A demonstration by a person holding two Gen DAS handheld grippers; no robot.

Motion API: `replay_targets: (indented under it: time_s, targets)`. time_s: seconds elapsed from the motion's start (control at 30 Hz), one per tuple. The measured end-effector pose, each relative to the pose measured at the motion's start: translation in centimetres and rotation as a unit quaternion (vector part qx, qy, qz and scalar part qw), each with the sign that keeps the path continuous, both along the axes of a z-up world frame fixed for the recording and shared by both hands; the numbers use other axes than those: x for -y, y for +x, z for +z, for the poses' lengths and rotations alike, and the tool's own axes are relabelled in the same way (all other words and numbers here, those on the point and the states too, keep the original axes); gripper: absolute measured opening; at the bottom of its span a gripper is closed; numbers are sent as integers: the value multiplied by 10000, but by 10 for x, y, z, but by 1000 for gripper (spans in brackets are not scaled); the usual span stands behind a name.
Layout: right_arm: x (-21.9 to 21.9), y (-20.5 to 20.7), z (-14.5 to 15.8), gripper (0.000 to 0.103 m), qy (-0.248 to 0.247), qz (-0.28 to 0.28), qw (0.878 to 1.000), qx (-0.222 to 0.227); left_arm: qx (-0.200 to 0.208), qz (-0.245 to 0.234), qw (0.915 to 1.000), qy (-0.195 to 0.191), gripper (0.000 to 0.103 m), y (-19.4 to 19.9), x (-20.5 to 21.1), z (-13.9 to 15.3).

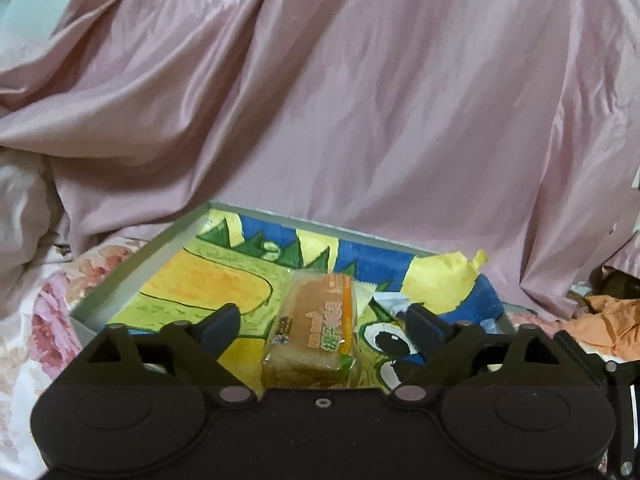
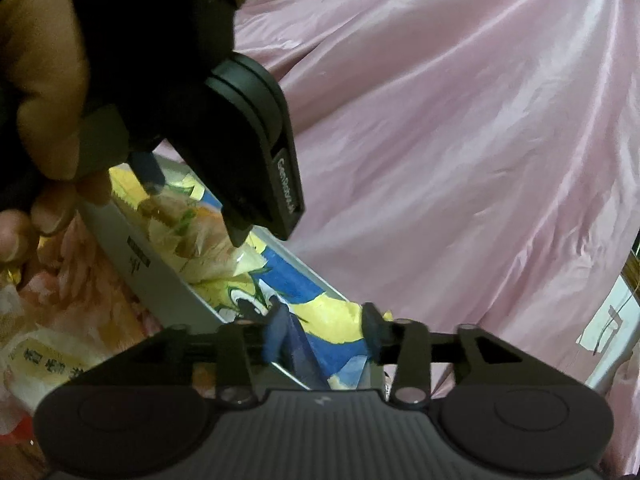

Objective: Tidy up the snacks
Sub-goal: 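Carry the bread cake and blue tube into the grey box and release both, then withdraw both tools from the box back toward the remaining snacks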

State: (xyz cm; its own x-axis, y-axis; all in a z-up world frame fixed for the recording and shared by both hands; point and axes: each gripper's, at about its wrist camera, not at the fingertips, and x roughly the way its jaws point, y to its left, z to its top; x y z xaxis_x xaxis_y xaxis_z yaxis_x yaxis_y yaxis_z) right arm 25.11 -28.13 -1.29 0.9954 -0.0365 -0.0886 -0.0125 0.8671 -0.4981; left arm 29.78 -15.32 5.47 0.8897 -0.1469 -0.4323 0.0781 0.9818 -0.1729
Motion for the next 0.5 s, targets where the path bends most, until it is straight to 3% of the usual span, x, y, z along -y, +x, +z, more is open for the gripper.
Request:
replay_targets:
  time_s: [0.07, 0.27, 0.37, 0.5]
  targets:
    - [2, -4, 2, 66, 145, 3, 9999, 11, 115, 84, 9999, 8, 102, -8, -3, 5]
    - [10, -13, 8, 90, 528, -66, 9985, 153, 363, 211, 9991, 9, 102, -34, -19, 18]
    - [15, -21, 14, 99, 735, -92, 9969, 280, 438, 280, 9986, 46, 102, -48, -28, 23]
    - [19, -38, 22, 103, 946, -58, 9945, 445, 476, 360, 9982, 43, 102, -69, -41, 28]
